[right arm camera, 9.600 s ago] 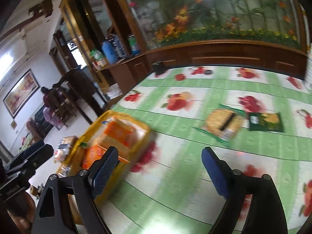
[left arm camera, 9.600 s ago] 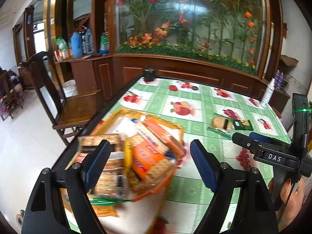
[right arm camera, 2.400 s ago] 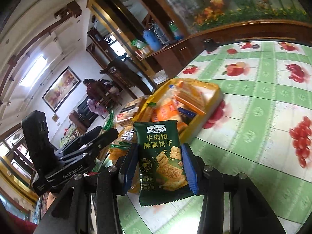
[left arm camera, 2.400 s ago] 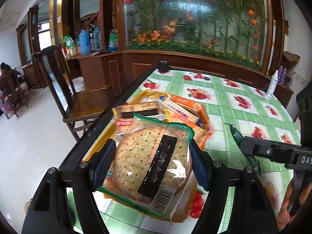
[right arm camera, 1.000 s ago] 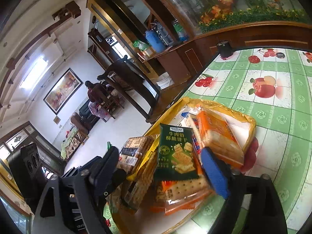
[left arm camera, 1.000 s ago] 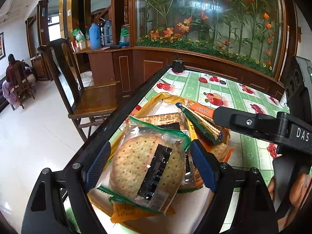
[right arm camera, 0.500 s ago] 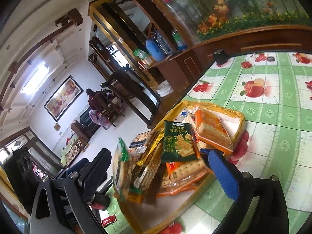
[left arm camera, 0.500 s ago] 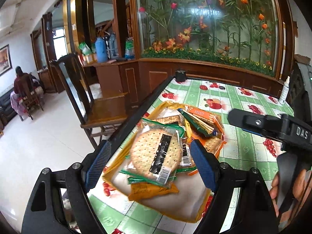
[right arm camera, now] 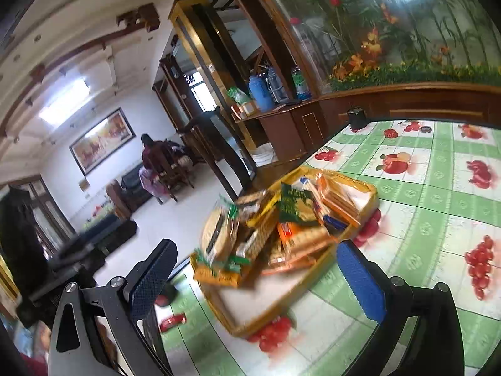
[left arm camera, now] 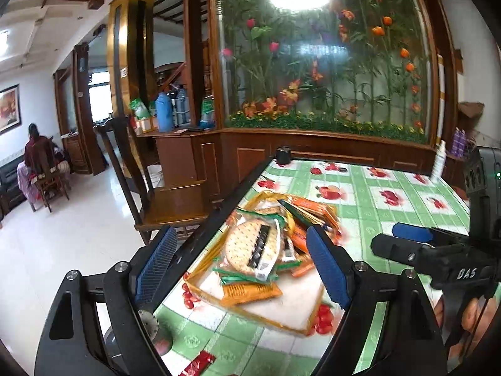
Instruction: Organize snacks
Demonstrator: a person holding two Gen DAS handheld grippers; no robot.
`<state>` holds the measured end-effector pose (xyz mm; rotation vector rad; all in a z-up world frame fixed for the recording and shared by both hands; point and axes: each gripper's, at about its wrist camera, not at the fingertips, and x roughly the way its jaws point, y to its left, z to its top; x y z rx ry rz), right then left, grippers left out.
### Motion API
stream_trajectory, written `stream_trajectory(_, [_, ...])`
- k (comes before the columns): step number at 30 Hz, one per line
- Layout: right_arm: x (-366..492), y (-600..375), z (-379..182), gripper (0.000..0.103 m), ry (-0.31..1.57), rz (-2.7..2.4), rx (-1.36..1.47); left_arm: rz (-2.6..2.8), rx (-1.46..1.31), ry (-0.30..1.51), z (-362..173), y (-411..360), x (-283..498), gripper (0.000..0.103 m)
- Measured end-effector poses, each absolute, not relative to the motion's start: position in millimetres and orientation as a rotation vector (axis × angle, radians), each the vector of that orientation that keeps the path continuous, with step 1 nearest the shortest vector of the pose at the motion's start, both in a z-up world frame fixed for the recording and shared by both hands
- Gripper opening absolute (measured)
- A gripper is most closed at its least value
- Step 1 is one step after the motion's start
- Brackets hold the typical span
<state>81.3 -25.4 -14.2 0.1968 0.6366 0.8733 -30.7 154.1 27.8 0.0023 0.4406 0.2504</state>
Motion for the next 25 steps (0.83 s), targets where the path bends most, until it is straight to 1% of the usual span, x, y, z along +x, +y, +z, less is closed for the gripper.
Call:
stream_trajectory(7, [55.0,-32.0,-27.5,0.102,0.642,0.856,0.133,0.203,-0.021,0.456,26.8,146.9,-50.7,0.085])
stream_trajectory(14, [43.0,-28.4,-36.7,0.102,0.664,0.870,0.115,0.224,-0.035,0.427,29.3,150.2,-67.5,0.085])
stream_trajectory(25, [18.6,-12.2,-28.2,0.102,0.633,0.942,0.062,0.259,-0.042,0.398,32.9,156.3,-81.8,0.086])
